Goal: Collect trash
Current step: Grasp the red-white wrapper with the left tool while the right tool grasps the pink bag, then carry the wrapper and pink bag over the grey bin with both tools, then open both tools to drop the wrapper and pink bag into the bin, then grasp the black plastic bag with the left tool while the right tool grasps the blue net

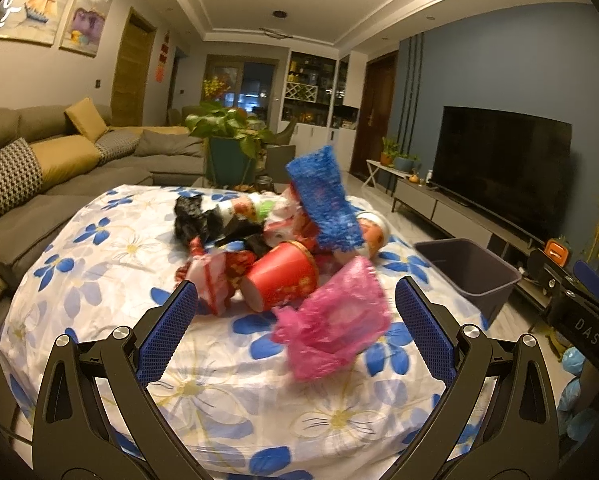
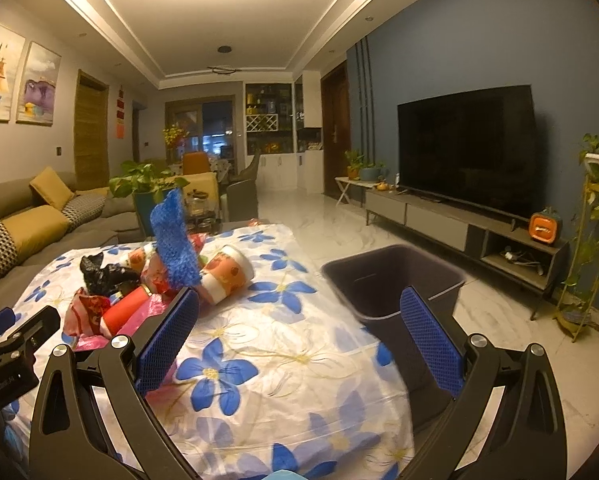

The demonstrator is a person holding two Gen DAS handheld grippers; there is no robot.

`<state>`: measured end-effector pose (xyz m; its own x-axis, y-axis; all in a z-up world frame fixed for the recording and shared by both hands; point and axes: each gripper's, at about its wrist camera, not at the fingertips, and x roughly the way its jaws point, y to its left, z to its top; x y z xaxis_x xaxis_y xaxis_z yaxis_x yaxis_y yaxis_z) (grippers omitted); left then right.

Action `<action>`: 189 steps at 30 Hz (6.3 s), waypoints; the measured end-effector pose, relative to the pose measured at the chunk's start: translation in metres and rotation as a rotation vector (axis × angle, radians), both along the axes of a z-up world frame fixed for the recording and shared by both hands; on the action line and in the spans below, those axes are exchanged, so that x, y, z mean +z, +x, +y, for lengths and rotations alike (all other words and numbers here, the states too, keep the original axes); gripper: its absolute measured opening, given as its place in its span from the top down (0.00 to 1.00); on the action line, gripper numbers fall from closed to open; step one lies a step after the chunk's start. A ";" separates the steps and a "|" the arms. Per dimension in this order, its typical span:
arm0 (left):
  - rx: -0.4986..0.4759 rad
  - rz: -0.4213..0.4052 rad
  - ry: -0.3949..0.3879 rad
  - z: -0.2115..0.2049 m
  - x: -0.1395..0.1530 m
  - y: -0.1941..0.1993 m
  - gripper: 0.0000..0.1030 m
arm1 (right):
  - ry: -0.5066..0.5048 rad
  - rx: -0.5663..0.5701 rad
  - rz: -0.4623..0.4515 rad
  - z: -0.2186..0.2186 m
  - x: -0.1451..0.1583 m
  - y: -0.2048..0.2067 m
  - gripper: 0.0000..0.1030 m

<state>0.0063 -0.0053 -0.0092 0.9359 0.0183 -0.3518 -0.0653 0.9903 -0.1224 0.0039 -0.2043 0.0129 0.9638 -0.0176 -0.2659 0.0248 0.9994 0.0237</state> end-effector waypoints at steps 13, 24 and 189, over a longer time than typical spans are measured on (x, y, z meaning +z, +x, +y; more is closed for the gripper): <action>0.129 0.047 -0.050 0.068 -0.032 0.018 0.08 | 0.002 0.228 0.050 0.058 -0.043 0.042 0.11; 0.143 0.048 -0.078 0.104 -0.048 0.052 0.12 | 0.025 0.378 0.138 0.090 -0.073 0.080 0.32; 0.011 -0.055 -0.013 -0.028 -0.007 0.127 0.09 | 0.124 0.075 -0.173 -0.060 0.017 0.097 0.22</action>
